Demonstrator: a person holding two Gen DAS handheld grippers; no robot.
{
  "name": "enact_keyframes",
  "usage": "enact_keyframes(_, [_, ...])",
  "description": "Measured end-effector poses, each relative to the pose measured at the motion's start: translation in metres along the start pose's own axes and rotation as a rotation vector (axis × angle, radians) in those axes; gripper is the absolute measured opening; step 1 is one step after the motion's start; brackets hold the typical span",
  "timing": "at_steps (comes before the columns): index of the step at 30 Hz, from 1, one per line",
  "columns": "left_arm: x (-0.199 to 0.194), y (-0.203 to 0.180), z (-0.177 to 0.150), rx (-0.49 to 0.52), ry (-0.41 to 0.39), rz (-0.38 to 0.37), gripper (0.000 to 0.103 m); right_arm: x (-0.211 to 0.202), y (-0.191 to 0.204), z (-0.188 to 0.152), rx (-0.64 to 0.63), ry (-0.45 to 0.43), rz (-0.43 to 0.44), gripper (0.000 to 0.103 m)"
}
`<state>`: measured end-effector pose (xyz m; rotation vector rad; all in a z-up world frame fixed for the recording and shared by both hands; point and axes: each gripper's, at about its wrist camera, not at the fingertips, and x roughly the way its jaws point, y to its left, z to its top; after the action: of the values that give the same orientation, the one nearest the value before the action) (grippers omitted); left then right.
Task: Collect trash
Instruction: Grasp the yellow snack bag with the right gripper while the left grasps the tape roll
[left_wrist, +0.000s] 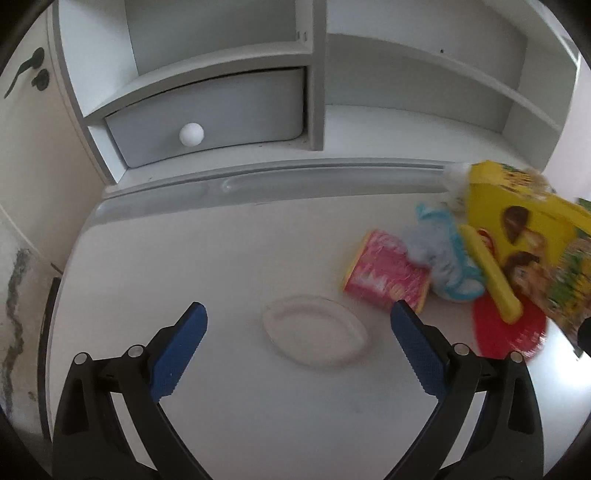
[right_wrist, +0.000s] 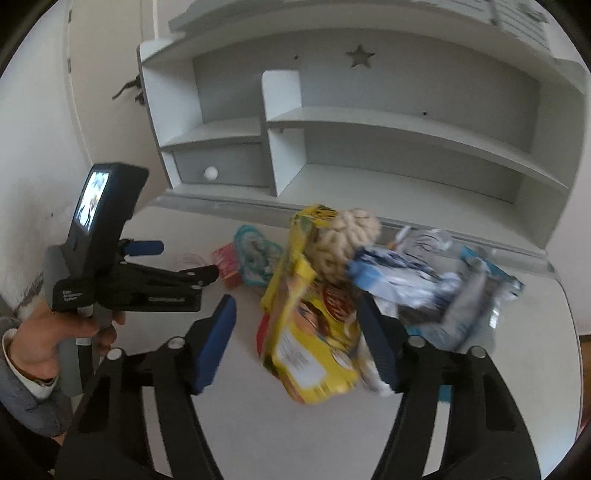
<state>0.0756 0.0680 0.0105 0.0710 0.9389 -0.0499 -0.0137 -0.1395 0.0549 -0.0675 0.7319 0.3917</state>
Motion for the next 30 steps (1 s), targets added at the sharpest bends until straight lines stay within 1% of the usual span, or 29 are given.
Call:
enact_keyframes(2, [0.003, 0.007, 0.0, 0.0, 0.01, -0.001, 0.096, 0.009, 0.004, 0.006, -0.009, 0.012, 0.008, 0.058])
enact_keyframes(4, [0.007, 0.018, -0.003, -0.001, 0.024, -0.006, 0.096, 0.017, 0.005, 0.006, -0.017, 0.023, 0.014, 0.058])
enact_keyframes(6, [0.006, 0.033, -0.01, -0.009, 0.035, 0.016, 0.096, 0.025, 0.007, 0.007, -0.022, 0.032, 0.009, 0.058])
enact_keyframes(10, [-0.001, 0.052, -0.016, -0.033, 0.044, 0.02, 0.096, 0.035, 0.006, 0.007, -0.021, 0.037, 0.001, 0.058])
enact_keyframes(11, [0.0, 0.054, -0.015, -0.031, 0.044, 0.012, 0.096, 0.036, 0.006, 0.006, -0.017, 0.038, 0.002, 0.054])
enact_keyframes(12, [0.001, 0.055, -0.014, -0.031, 0.045, 0.009, 0.096, 0.038, 0.004, 0.006, -0.008, 0.045, 0.005, 0.043])
enact_keyframes(13, [0.002, 0.055, -0.012, -0.032, 0.047, 0.01, 0.096, 0.042, 0.003, 0.006, -0.002, 0.051, 0.009, 0.036])
enact_keyframes(14, [0.003, 0.053, -0.01, -0.025, 0.045, 0.005, 0.093, 0.043, 0.002, 0.006, 0.006, 0.056, 0.013, 0.027])
enact_keyframes(15, [0.004, 0.05, -0.007, -0.01, 0.032, -0.003, 0.088, 0.043, -0.002, 0.005, 0.024, 0.052, 0.024, 0.021])
enact_keyframes(16, [0.002, 0.047, -0.004, 0.001, 0.012, -0.011, 0.062, 0.041, -0.004, 0.005, 0.039, 0.046, 0.035, 0.019])
enact_keyframes(17, [0.0, 0.046, -0.002, 0.005, 0.004, -0.012, 0.043, 0.038, -0.008, 0.005, 0.062, 0.028, 0.04, 0.017])
enact_keyframes(18, [0.0, 0.046, 0.0, -0.006, 0.014, -0.038, 0.043, 0.034, -0.01, 0.005, 0.074, 0.017, 0.043, 0.014])
enact_keyframes(20, [-0.003, 0.044, 0.0, -0.015, 0.003, -0.076, 0.042, 0.026, -0.016, 0.006, 0.099, -0.011, 0.064, 0.013])
enact_keyframes(24, [-0.023, 0.039, -0.003, -0.001, -0.054, -0.061, 0.042, 0.006, -0.018, 0.011, 0.096, -0.067, 0.066, 0.012])
enact_keyframes(26, [-0.039, 0.039, -0.002, -0.001, -0.082, -0.057, 0.042, -0.005, -0.017, 0.016, 0.093, -0.101, 0.075, 0.012])
enact_keyframes(29, [-0.06, 0.04, -0.002, -0.011, -0.116, -0.056, 0.042, -0.031, -0.021, 0.029, 0.112, -0.197, 0.138, 0.012])
enact_keyframes(30, [-0.067, 0.04, -0.003, -0.016, -0.126, -0.056, 0.042, -0.036, -0.022, 0.032, 0.113, -0.218, 0.143, 0.012])
